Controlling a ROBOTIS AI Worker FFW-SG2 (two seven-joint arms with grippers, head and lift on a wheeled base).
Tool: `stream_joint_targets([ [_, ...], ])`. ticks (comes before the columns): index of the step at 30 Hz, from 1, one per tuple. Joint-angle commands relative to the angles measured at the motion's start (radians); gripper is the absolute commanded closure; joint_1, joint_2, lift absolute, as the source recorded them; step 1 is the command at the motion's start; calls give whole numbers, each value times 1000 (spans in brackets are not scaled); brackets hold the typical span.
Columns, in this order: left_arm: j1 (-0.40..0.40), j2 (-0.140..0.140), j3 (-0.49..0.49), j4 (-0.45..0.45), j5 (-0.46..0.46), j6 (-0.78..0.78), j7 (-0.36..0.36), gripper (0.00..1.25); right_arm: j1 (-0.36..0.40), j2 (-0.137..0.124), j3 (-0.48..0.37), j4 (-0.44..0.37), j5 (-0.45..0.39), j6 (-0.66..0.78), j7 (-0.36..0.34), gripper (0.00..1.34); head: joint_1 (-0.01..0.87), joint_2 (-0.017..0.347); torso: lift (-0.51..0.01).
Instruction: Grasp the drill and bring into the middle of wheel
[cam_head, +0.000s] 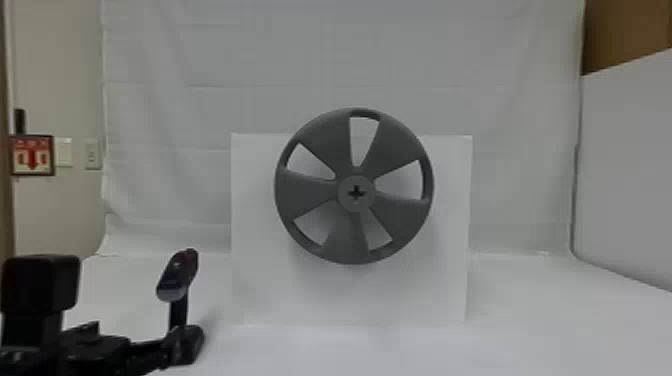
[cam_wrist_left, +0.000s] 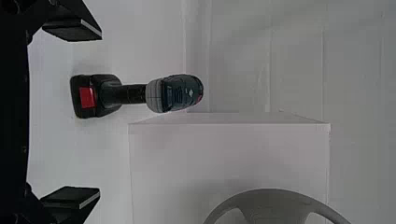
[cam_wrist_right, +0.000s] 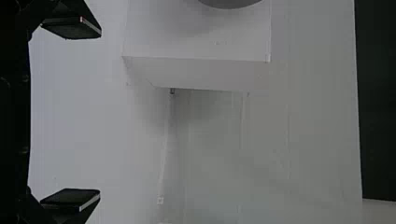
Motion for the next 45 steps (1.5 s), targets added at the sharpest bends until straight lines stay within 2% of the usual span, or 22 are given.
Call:
stream_joint_targets([
  [1,2,2,0,1,0,0,0,108,0,-2,4,0,0,4,0,99,54,31,-403],
  [45,-6,3,-12,30,-11,-2,-6,108,-2,-4,16,0,14,10,0,101,54,31,-403],
])
